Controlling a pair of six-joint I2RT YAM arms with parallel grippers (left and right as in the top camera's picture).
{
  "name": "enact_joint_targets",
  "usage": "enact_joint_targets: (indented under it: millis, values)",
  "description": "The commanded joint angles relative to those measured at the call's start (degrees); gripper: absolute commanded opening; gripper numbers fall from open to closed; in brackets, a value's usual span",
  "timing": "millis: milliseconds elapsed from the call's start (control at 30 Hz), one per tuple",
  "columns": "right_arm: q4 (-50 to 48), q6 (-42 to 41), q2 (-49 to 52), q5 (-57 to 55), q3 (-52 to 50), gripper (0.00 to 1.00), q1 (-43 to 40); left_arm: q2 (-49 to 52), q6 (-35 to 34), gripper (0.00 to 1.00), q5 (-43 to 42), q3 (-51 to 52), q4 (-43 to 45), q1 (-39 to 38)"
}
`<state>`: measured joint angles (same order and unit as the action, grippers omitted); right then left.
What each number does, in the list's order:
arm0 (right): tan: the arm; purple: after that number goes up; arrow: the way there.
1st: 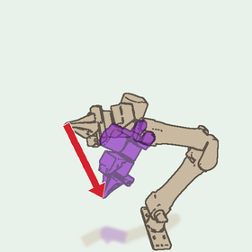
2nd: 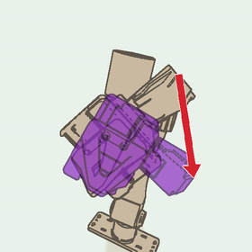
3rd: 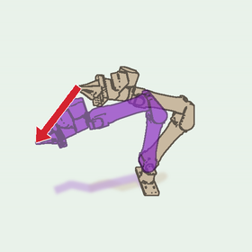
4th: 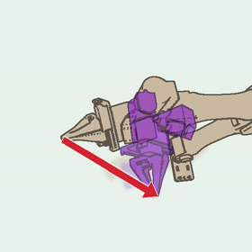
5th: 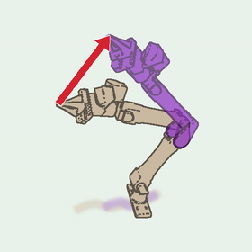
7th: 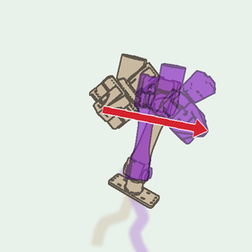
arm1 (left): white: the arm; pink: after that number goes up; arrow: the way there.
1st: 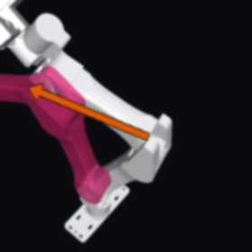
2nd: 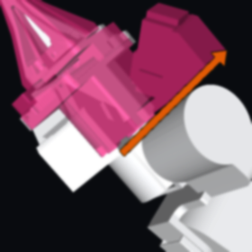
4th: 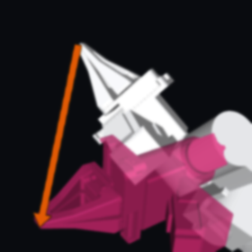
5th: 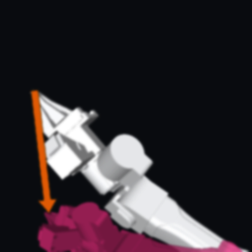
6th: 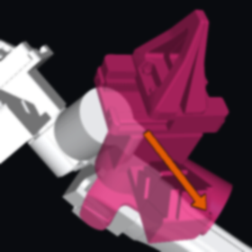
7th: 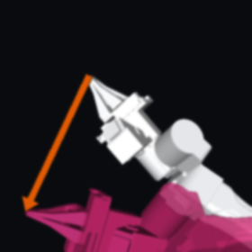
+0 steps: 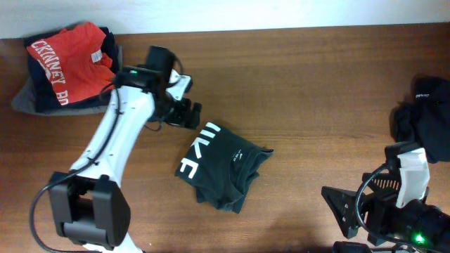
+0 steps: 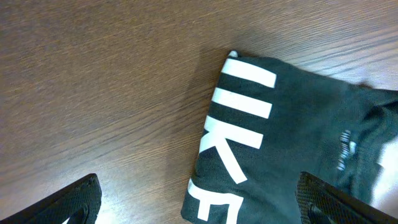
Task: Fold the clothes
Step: 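Release the bundle and retract the left gripper leftward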
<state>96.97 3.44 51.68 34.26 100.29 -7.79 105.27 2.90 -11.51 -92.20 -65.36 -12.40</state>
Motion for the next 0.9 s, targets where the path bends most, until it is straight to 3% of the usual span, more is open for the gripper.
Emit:
enact_joint_targets:
  millis: [0, 100, 267, 400, 567, 867]
  values:
    - [0.33, 0.11, 0.11, -0.48, 0.59, 0.99, 0.33, 0.22, 6.75, 0.99, -11.39, 0.66, -0.11, 3.72]
    - [0.35, 0.11, 0.11, -0.48, 0.61, 0.99, 0.33, 0.76, 9.29, 0.99, -17.31, 1.62, -0.55, 7.13]
    - [0.35, 0.11, 0.11, -0.48, 0.61, 0.99, 0.33, 2.89, 9.22, 0.99, -19.43, 4.52, -1.62, 10.71]
    - [0.33, 0.11, 0.11, -0.48, 0.59, 0.99, 0.33, 5.38, 9.46, 0.99, -19.91, 7.54, -1.73, 11.08]
    - [0.33, 0.11, 0.11, -0.48, 0.61, 0.99, 0.33, 8.44, 12.04, 0.99, -26.29, 9.68, -1.05, 11.06]
    - [0.33, 0.11, 0.11, -0.48, 0.61, 0.99, 0.33, 13.18, 12.48, 0.99, -27.12, 10.03, -0.02, 10.58]
